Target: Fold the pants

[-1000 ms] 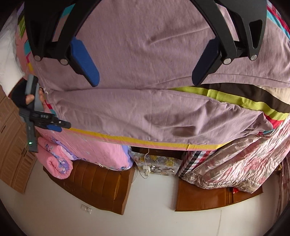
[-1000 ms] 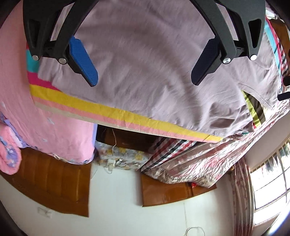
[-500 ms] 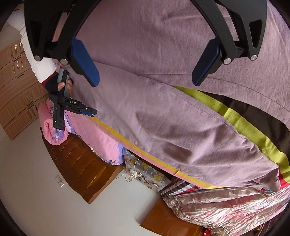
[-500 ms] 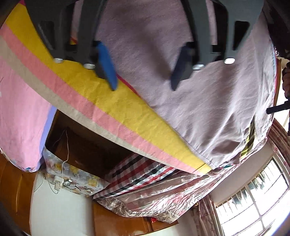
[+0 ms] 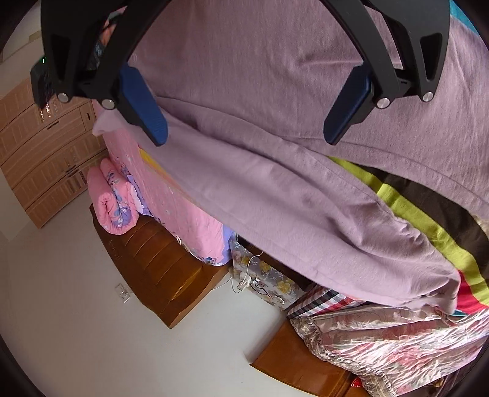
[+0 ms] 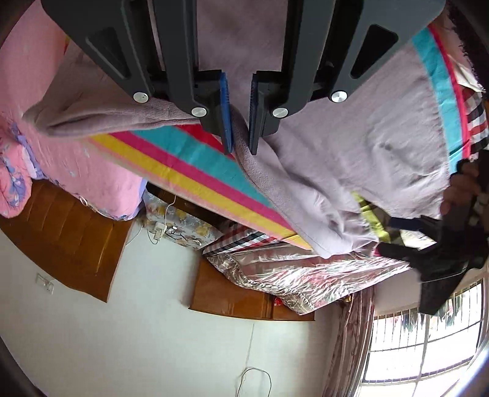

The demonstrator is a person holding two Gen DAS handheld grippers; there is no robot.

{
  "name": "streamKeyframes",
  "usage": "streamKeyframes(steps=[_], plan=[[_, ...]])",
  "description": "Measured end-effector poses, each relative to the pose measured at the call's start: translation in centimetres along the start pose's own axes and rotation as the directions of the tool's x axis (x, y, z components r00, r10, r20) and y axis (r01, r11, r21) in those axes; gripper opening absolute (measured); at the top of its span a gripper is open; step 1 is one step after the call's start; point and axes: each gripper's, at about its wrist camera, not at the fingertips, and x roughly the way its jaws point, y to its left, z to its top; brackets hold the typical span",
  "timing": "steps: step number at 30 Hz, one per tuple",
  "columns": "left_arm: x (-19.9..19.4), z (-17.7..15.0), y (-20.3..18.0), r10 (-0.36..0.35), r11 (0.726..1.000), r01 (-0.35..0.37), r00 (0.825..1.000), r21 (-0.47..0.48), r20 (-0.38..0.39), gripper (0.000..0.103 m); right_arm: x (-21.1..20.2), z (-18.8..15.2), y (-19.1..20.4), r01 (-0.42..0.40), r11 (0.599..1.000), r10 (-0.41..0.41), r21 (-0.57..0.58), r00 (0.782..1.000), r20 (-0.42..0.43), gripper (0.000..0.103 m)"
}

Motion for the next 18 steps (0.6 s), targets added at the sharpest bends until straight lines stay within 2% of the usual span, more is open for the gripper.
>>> streamKeyframes(steps=[3,5,6,7,9,12,14,15,18], plan=[[0.0,-1.7,0.9,0.008,1.000,-0.008,0.998,-0.001,-0.057,0.102,-2.2,-5.6,2.5,-0.022,0.989,0.031,0.146,0.998,-0.057,0.016],[1.0,-2.8,1.5,0.023,1.000,-0.024,0.994,-0.008,-0.107,0.102,-2.3,-8.9,3.2,0.013,0.967,0.009,0.256,0.996,-0.087,0.025],[1.6,-3.3,1.7,0.022,1.000,-0.023,0.991,-0.007,-0.131,0.102,-2.4,-9.9,3.1,0.025,0.947,0.007,0.320,0.995,-0.099,0.035],[2.2,-3.6,1.7,0.030,1.000,-0.030,0.988,0.001,-0.154,0.102,-2.6,-10.7,2.7,0.045,0.925,-0.002,0.377,0.994,-0.113,0.051],[3.0,-4.1,1.5,0.045,0.999,-0.040,0.981,0.030,-0.188,0.102,-4.1,-11.7,2.0,0.070,0.886,-0.032,0.459,0.995,-0.091,0.064],[3.6,-4.7,1.1,0.067,0.995,-0.050,0.974,0.082,-0.215,0.102,-6.6,-13.0,0.7,0.102,0.836,-0.079,0.539,0.995,-0.065,0.064],[3.9,-4.9,1.4,0.058,0.997,-0.044,0.970,0.065,-0.234,0.102,-8.2,-14.3,-0.9,0.151,0.788,-0.128,0.597,0.988,-0.080,0.064],[3.9,-5.1,1.8,0.057,0.997,-0.045,0.970,0.056,-0.235,0.102,-8.8,-15.3,-2.0,0.171,0.749,-0.148,0.640,0.985,-0.089,0.062],[3.9,-5.1,2.8,0.080,0.996,-0.071,0.970,0.048,-0.229,0.102,-10.3,-18.3,-5.6,0.189,0.600,-0.161,0.778,0.980,-0.114,0.056]])
